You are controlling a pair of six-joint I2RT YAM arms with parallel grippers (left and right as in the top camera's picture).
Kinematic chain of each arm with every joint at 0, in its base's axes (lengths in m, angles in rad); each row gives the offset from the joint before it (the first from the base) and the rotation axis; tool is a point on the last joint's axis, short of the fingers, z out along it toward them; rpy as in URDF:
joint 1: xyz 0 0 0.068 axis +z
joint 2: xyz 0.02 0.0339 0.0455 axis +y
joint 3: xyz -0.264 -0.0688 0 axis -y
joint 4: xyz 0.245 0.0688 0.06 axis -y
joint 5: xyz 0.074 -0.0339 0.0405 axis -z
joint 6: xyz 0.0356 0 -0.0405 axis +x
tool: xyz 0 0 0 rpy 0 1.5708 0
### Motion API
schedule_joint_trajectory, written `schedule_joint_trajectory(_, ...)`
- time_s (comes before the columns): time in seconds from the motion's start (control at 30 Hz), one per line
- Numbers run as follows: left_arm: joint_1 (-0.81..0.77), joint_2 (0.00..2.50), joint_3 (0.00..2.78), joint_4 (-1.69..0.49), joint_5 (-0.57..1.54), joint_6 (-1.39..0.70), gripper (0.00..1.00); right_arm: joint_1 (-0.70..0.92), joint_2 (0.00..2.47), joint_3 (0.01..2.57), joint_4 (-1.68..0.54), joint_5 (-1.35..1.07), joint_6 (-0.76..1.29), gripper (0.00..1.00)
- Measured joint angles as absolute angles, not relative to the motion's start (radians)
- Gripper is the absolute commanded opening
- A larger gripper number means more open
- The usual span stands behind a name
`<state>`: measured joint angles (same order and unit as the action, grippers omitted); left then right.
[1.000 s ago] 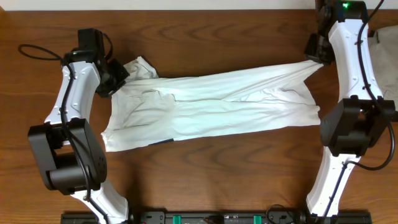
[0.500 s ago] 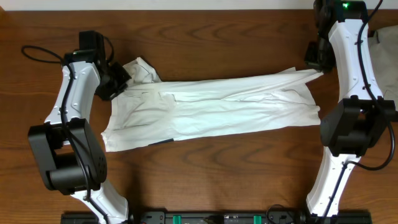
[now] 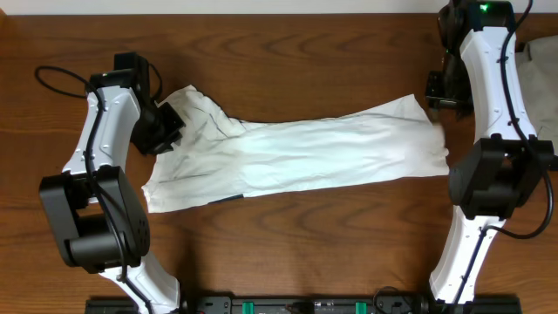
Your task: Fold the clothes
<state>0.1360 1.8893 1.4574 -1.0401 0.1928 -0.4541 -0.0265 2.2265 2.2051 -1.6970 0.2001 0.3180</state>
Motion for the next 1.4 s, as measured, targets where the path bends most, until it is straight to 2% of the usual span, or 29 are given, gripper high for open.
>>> schedule_joint_trajectory(0.13, 0.136, 1.889, 1.457, -1.076, 0.133, -0.444, 0.24, -0.025, 2.226, 2.205, -1.698, 0.196, 0.311, 0.42)
schedule_joint_trajectory(0.27, 0.137, 1.889, 1.457, -1.074, 0.101, -0.444, 0.24, -0.025, 2.226, 2.205, -1.69, 0.189, 0.308, 0.48)
schedule_joint_trajectory(0.37, 0.137, 1.889, 1.457, -1.064, 0.097, -0.444, 0.24, -0.025, 2.226, 2.205, -1.654, 0.168, 0.304, 0.62)
schedule_joint_trajectory(0.43, 0.137, 1.889, 1.457, -1.057, 0.102, -0.442, 0.25, -0.025, 2.226, 2.205, -1.62, 0.139, 0.297, 0.78)
schedule_joint_trajectory(0.5, 0.136, 1.888, 1.457, -1.047, 0.113, -0.427, 0.25, -0.025, 2.226, 2.205, -1.586, 0.099, 0.276, 0.88)
schedule_joint_trajectory(0.57, 0.134, 1.883, 1.457, -1.031, 0.129, -0.4, 0.26, -0.023, 2.226, 2.205, -1.557, 0.062, 0.252, 0.9)
schedule_joint_trajectory(0.7, 0.111, 1.838, 1.457, -0.999, 0.141, -0.352, 0.37, -0.014, 2.226, 2.205, -1.517, 0.013, 0.24, 0.9)
schedule_joint_trajectory(0.8, 0.067, 1.77, 1.457, -0.984, 0.149, -0.329, 0.51, -0.004, 2.226, 2.205, -1.494, -0.031, 0.234, 0.89)
schedule_joint_trajectory(0.93, -0.01, 1.737, 1.457, -0.959, 0.16, -0.308, 0.53, 0.014, 2.226, 2.205, -1.464, -0.074, 0.23, 0.89)
schedule_joint_trajectory(0.97, -0.03, 1.741, 1.457, -0.943, 0.161, -0.303, 0.52, 0.02, 2.226, 2.205, -1.46, -0.08, 0.229, 0.89)
schedule_joint_trajectory(1.0, -0.055, 1.748, 1.457, -0.921, 0.162, -0.296, 0.46, 0.03, 2.226, 2.205, -1.457, -0.083, 0.229, 0.89)
schedule_joint_trajectory(1.1, -0.111, 1.776, 1.457, -0.869, 0.171, -0.288, 0.23, 0.06, 2.226, 2.205, -1.455, -0.093, 0.224, 0.9)
schedule_joint_trajectory(1.13, -0.123, 1.784, 1.457, -0.862, 0.174, -0.292, 0.12, 0.072, 2.226, 2.205, -1.454, -0.095, 0.223, 0.9)
schedule_joint_trajectory(1.17, -0.13, 1.793, 1.456, -0.858, 0.177, -0.298, 0.06, 0.085, 2.226, 2.205, -1.453, -0.096, 0.221, 0.9)
schedule_joint_trajectory(1.33, -0.132, 1.838, 1.454, -0.854, 0.182, -0.311, 0.06, 0.13, 2.226, 2.205, -1.432, -0.099, 0.216, 0.93)
schedule_joint_trajectory(1.4, -0.131, 1.87, 1.454, -0.849, 0.191, -0.311, 0.06, 0.141, 2.226, 2.205, -1.412, -0.101, 0.216, 0.9)
